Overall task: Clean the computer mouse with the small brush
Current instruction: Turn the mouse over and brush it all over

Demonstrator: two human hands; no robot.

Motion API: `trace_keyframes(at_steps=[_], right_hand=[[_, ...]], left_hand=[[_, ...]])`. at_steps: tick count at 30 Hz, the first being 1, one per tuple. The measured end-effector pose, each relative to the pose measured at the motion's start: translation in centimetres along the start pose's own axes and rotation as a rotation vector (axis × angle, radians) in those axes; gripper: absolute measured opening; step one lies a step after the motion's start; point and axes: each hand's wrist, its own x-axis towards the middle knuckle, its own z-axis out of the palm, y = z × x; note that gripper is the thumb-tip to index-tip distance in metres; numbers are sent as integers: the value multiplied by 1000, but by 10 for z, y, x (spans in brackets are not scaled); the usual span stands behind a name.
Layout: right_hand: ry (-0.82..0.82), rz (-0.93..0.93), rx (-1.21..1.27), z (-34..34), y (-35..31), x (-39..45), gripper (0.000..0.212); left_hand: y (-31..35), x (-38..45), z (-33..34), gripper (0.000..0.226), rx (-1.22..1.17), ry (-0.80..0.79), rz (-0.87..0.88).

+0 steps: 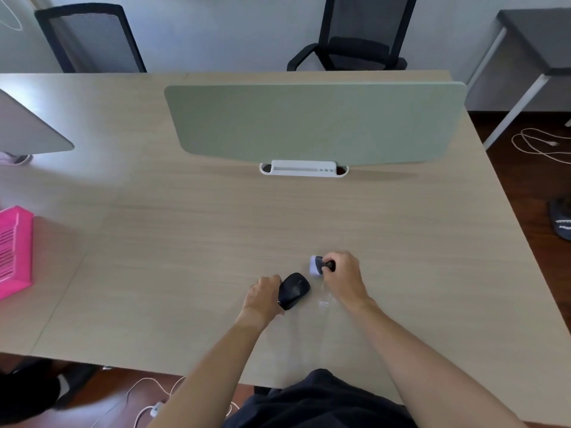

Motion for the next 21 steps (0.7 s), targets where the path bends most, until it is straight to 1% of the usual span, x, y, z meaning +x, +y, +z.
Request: trace_keyframes(at_steps=[2, 3, 4, 7, 9, 10, 13, 16, 18, 20, 21], right_hand=[[46, 51, 82, -8, -3, 1, 9], [37, 67, 126, -11, -8, 0, 7], [7, 80, 163, -11, -13, -1, 6], [-169, 124, 190, -1, -23, -8, 8], [-247, 147, 179, 7, -20, -14, 8], [-250, 156, 168, 9, -16, -16, 8], [-160, 146, 99, 4, -7, -13, 9], [-81, 140, 81, -8, -8, -4, 9], [-94, 235, 182, -14, -13, 0, 13], [-173, 326, 247, -15, -18, 1, 15], [-229, 334, 221, -12, -17, 1, 17]], left_hand=[[-1, 2, 0, 58, 0, -3, 12], [-1, 3, 1, 58, -11, -5, 18], [-1, 5, 1, 59, -27, -7, 25], [2, 6, 6, 58, -43, 26, 46], [5, 3, 11, 67, -62, 48, 35], [7, 3, 12, 69, -82, 53, 24], [8, 3, 13, 58, -145, 50, -1], [6, 4, 10, 61, -159, 51, -7], [5, 4, 8, 64, -140, 56, -21], [4, 4, 6, 66, -141, 53, -29], [3, 5, 4, 66, -144, 50, -32]])
